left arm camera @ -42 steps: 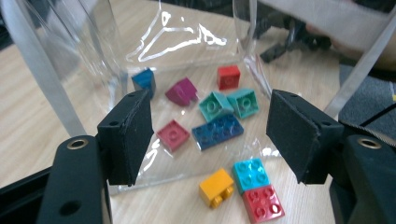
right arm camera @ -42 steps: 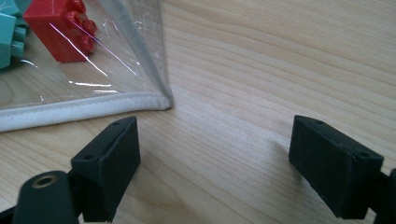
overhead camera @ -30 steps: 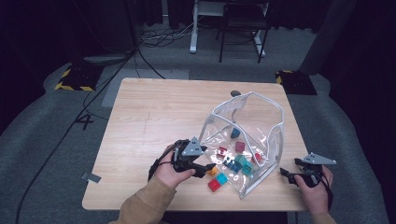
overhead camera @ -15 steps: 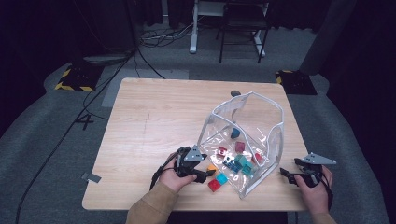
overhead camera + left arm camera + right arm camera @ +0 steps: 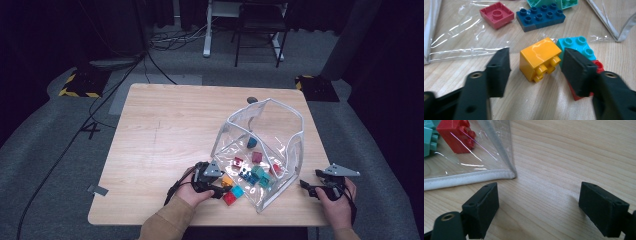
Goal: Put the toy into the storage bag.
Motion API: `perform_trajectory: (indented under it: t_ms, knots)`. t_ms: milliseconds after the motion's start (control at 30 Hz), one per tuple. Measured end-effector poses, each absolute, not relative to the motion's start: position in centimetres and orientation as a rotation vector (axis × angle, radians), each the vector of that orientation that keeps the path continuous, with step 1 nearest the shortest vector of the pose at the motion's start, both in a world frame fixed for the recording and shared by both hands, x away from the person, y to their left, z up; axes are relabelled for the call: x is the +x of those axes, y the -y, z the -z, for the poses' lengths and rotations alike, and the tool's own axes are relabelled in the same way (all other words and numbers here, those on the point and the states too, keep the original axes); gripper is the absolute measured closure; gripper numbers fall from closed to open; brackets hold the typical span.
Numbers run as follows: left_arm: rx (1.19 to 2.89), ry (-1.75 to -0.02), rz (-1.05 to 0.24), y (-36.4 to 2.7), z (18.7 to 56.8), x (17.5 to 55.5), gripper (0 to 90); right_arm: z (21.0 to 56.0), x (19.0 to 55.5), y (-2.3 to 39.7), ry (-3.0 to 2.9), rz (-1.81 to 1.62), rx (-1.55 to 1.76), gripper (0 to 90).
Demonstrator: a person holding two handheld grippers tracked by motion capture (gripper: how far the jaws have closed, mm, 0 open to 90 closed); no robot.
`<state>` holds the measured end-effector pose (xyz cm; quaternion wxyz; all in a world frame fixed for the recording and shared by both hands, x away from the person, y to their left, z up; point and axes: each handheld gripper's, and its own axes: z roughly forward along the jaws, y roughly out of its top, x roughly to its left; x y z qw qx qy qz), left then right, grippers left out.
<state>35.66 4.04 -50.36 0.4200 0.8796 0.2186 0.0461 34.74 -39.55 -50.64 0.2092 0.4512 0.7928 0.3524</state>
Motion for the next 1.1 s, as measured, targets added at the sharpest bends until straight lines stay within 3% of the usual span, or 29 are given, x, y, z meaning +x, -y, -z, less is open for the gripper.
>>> perform_trajectory:
  t_ms: [100,200,600,1100]
  knots:
    - [2.214,-0.539,-0.110,-3.9,50.4,35.7,52.8,50.6,34.7,39.5,-2.205,-0.980,1.254,16.6]
    - [2.207,-0.524,-0.125,-4.0,50.3,35.7,54.1,50.6,34.7,39.5,-2.205,-0.980,1.257,16.5]
    - [2.177,-0.524,-0.114,-4.2,49.6,35.4,54.3,50.6,34.7,39.5,-2.205,-0.980,1.255,16.5]
    - [2.166,-0.477,-0.130,-4.6,45.2,34.6,54.3,50.6,34.7,39.6,-2.205,-0.980,1.255,16.5]
